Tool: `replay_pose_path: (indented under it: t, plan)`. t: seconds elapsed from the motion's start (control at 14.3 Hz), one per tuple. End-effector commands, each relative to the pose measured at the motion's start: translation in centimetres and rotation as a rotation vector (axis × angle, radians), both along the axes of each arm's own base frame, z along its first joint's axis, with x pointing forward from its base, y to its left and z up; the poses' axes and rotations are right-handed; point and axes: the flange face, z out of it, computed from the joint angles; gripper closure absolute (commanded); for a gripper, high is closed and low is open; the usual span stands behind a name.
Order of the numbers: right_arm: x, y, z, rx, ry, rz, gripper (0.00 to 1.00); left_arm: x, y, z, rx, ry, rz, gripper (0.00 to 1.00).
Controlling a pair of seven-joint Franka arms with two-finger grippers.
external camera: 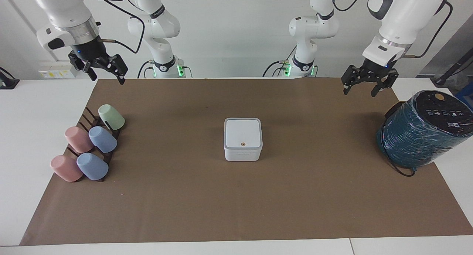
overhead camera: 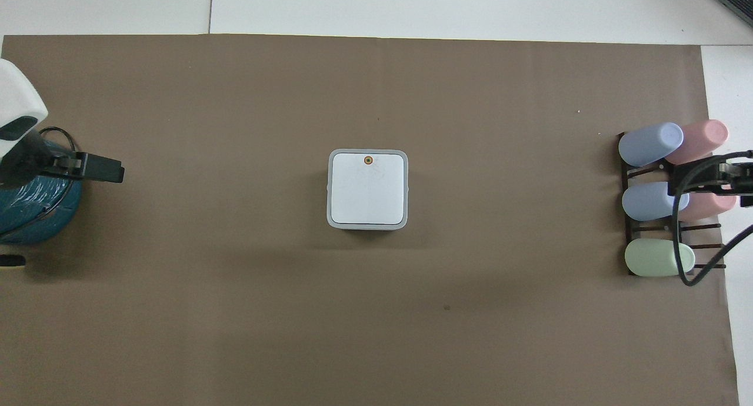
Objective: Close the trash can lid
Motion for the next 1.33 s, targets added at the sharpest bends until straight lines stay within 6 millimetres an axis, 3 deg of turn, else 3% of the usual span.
replay_pose_path:
  t: [0.0, 0.21, 0.56, 1.26]
  plan:
    - [-0.7, 0.1, 0.2, 0.02, 0.001, 0.012, 0.0, 1.2, 0.2, 1.9, 0.011, 0.055, -0.01, 0.0]
    - [-0.7, 0.1, 0.2, 0.02, 0.001, 0.014, 0.0, 2.3, 0.1, 3.6, 0.007, 0.058, -0.012, 0.0]
    - [-0.7, 0.1, 0.2, 0.02, 0.001, 0.012, 0.0, 1.4, -0.2, 4.5, 0.009, 0.046, -0.017, 0.0]
    - [-0.7, 0.1, 0.2, 0.02, 0.001, 0.012, 0.0, 0.2, -0.2, 2.3, 0.011, 0.057, -0.013, 0.0]
